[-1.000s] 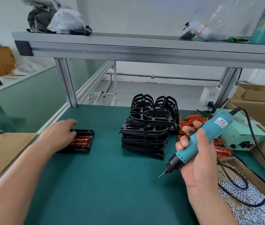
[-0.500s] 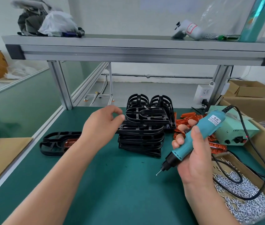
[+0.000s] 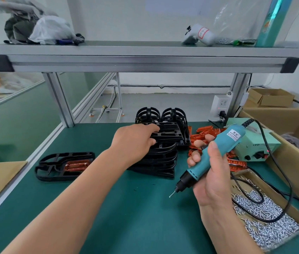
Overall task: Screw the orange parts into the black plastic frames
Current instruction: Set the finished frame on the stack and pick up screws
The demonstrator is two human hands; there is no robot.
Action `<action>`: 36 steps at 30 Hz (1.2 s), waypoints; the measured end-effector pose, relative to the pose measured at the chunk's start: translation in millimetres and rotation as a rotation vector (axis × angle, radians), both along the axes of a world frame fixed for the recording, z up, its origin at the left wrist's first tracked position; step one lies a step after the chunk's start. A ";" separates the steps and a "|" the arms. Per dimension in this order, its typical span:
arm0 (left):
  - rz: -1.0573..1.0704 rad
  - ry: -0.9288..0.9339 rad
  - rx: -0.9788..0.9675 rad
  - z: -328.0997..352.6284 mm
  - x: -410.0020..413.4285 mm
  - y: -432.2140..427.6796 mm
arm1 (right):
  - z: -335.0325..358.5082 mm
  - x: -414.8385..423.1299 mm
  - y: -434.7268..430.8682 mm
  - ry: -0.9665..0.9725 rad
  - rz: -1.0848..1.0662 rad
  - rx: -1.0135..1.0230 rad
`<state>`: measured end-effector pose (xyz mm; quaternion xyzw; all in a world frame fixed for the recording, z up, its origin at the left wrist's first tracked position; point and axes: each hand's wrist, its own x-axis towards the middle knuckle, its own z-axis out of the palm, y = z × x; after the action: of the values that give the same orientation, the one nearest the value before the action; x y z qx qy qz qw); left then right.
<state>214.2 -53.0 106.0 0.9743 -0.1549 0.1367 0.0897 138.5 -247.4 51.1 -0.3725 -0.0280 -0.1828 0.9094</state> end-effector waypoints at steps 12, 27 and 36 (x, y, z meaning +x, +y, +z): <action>-0.011 0.006 0.147 0.3 11.7 -13.7 | 2.4 0.1 -2.2 0.009 -0.002 0.033; 0.019 -0.139 0.157 16.3 -15.1 -15.1 | -0.3 0.9 -7.5 0.012 -0.005 0.050; -0.015 -0.064 0.156 -20.9 -131.2 6.5 | -4.5 0.1 -13.1 0.066 -0.044 0.072</action>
<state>83.0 -46.5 85.0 0.9723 -0.1750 0.1545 0.0096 138.6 -260.4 46.6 -0.3457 0.0168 -0.1911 0.9185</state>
